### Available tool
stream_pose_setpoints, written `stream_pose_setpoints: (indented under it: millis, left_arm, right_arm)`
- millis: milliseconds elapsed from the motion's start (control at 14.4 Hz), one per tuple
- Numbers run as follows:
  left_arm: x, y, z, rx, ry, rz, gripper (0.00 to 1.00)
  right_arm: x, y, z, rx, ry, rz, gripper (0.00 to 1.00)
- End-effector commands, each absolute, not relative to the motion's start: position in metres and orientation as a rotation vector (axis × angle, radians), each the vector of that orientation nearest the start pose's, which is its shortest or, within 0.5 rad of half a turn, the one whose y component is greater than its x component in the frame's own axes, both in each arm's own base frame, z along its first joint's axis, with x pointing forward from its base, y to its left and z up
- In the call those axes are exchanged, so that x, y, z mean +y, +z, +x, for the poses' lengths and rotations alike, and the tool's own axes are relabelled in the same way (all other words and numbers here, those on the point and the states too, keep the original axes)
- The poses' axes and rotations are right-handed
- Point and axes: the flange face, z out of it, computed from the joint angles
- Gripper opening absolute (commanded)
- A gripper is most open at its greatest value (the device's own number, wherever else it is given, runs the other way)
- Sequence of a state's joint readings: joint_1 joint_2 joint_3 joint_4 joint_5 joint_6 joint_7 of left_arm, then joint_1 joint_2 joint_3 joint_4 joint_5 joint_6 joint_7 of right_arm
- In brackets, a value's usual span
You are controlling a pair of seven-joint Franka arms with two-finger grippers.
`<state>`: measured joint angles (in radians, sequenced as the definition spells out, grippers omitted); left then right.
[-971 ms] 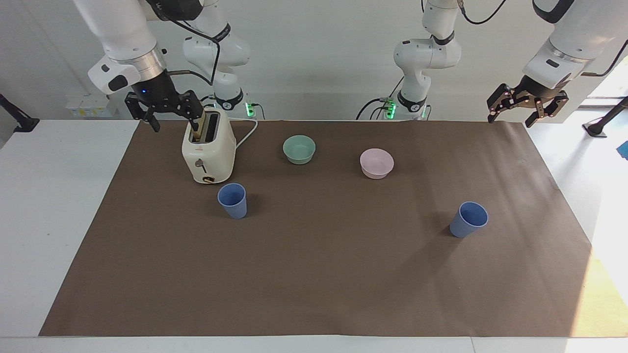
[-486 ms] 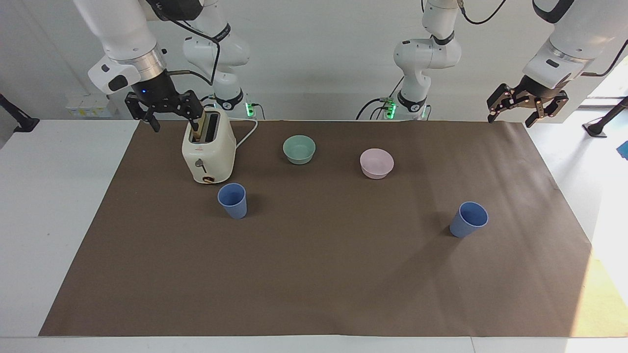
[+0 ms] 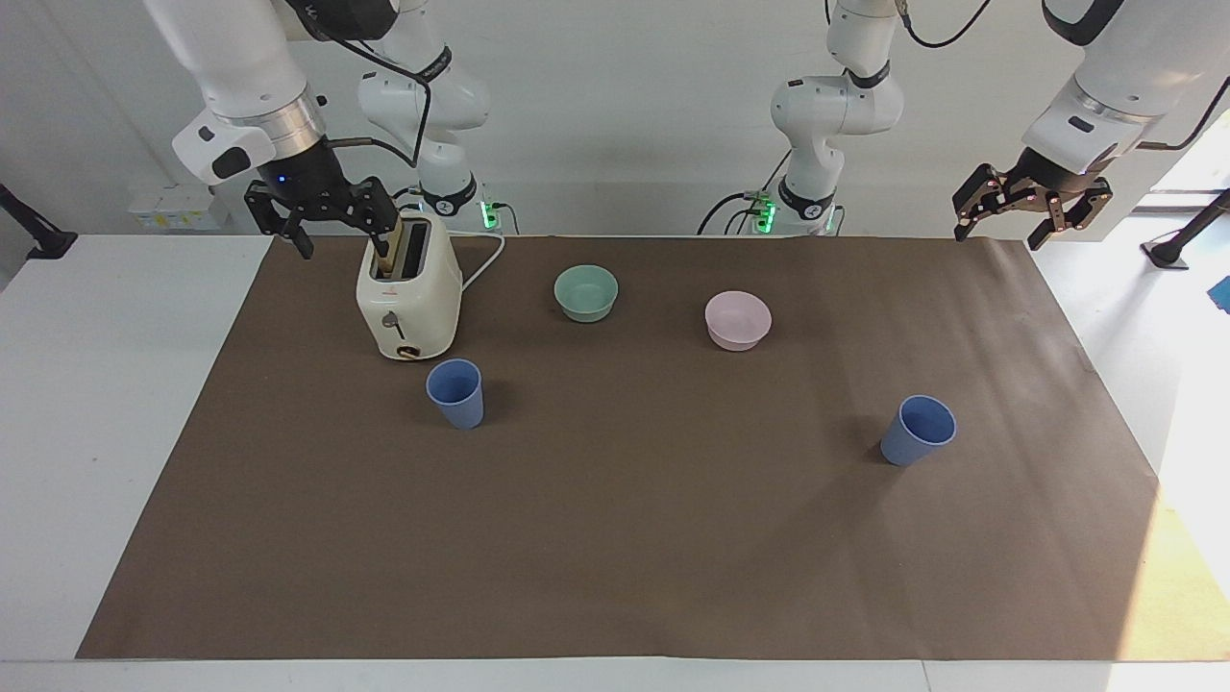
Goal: Stack blue cups with both arms
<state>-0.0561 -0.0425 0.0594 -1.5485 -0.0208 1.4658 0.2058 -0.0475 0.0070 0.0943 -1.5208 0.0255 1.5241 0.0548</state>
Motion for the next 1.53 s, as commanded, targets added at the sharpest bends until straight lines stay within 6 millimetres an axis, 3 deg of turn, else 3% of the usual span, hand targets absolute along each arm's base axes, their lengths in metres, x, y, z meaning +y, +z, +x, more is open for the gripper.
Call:
stream_pose_setpoints:
  millis: [0,1457]
  left_arm:
    - [0.0021,0.6560,0.5271,0.321,0.054,-3.134,1.00]
    - [0.0020,0.6527,0.5252,0.317,0.061,-3.137,1.00]
  right_arm:
    - [0.0252,0.6409,0.5458,-0.009,-0.012,-3.109,1.00]
    - [0.0254,0.6410,0.5460,-0.009,-0.015,-3.108,1.00]
